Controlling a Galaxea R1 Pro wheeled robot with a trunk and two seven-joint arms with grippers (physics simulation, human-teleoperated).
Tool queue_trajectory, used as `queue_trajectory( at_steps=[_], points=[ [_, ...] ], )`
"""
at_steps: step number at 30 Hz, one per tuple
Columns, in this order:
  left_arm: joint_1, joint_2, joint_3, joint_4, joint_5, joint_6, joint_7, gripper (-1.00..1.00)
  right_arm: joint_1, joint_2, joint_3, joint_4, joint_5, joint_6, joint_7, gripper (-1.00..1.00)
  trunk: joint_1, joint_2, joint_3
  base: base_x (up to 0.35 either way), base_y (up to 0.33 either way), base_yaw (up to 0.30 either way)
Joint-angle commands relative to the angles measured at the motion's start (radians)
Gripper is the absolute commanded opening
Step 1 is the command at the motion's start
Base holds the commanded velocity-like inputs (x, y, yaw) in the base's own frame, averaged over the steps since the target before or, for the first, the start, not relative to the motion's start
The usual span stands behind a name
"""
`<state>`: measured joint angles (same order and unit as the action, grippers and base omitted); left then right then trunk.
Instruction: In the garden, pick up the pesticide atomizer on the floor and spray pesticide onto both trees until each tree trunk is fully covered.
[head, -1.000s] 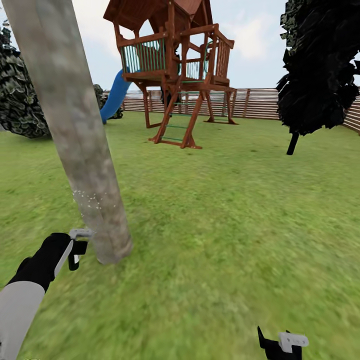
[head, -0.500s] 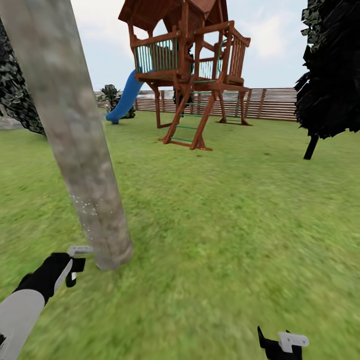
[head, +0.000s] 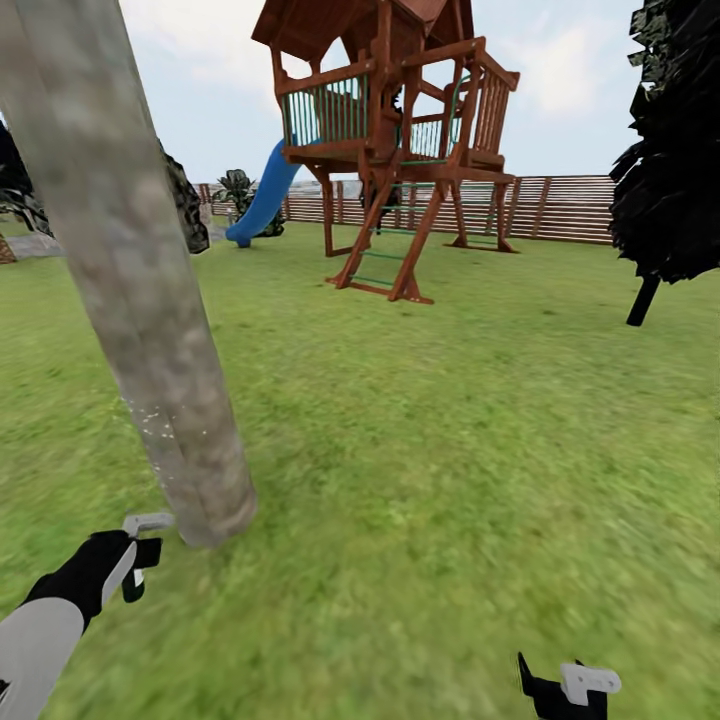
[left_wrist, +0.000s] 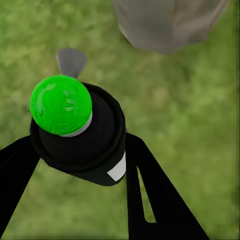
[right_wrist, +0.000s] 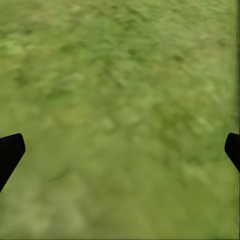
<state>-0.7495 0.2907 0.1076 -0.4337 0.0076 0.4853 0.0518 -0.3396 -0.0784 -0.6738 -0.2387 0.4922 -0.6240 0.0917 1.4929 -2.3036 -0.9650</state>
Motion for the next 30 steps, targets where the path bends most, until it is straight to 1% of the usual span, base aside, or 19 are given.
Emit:
queue_trajectory(
  at_steps=[1,5,9,15,22,30],
  points=[
    [0.001,-0.001,0.006,-0.002,0.000,0.006,0.002,-1.00,-0.001,0.000,-0.009,0.001,0.000,-0.003,0.010,1.00,0.000,0.000,-0.001,0.000,-0.273,0.000],
    [0.001,-0.002,0.007,-0.002,0.000,0.006,0.002,-1.00,-0.001,0.000,-0.009,0.001,0.000,-0.003,0.010,1.00,0.000,0.000,-0.001,0.000,-0.273,0.069],
    [0.001,-0.010,0.007,-0.002,0.000,0.004,0.002,-1.00,-0.001,0.000,-0.008,0.001,0.000,-0.003,0.010,1.00,0.000,0.000,-0.001,0.000,-0.273,0.260],
    [0.001,-0.011,0.009,-0.002,-0.001,0.004,0.002,-1.00,-0.001,0.000,-0.008,0.001,0.000,-0.003,0.010,1.00,0.000,0.000,-0.001,0.000,-0.273,0.254],
    [0.001,-0.012,0.009,-0.002,-0.001,0.004,0.002,-1.00,-0.001,0.000,-0.008,0.001,0.000,-0.003,0.010,1.00,0.000,0.000,-0.001,0.070,-0.272,0.014],
    [0.001,-0.010,0.009,-0.002,-0.001,0.005,0.003,-1.00,-0.001,0.000,-0.008,0.001,0.000,-0.003,0.010,1.00,0.000,0.000,-0.001,0.227,-0.196,0.006]
  ],
)
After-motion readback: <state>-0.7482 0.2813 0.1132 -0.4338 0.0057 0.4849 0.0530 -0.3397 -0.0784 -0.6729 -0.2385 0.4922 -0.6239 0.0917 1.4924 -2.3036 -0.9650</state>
